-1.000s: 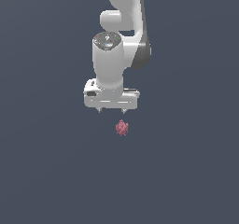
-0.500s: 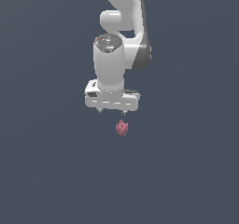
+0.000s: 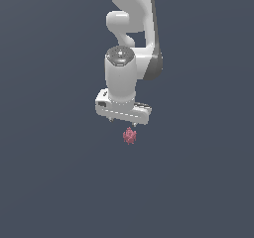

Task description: Pick up the object and move it to a goal position.

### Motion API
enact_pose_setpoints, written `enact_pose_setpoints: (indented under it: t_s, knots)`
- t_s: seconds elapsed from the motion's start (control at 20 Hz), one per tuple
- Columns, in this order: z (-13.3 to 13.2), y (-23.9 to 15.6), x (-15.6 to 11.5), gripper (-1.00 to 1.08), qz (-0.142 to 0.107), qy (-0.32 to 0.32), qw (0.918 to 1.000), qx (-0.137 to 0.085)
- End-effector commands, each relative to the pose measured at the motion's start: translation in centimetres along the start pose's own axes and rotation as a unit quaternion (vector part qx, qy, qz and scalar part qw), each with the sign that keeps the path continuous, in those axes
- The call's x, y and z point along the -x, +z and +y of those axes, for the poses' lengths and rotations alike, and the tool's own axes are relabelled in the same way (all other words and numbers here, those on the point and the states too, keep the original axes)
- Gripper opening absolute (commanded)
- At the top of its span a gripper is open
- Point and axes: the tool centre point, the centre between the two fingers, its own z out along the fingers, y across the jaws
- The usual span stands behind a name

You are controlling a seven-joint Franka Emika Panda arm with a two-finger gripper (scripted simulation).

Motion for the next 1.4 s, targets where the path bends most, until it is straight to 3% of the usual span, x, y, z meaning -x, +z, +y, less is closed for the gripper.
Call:
enact_pose_setpoints:
  t_s: [0.0, 0.7, 1.35]
  knots:
    - [-0.4, 0.8, 0.1, 1.0, -0.002, 0.028, 0.9996, 0.0]
    - [-2.6, 5.1, 0.9, 1.0, -0.012, 0.168, 0.9857, 0.003]
    - [-3.0, 6.1, 1.1, 1.0, -0.014, 0.196, 0.9804, 0.004]
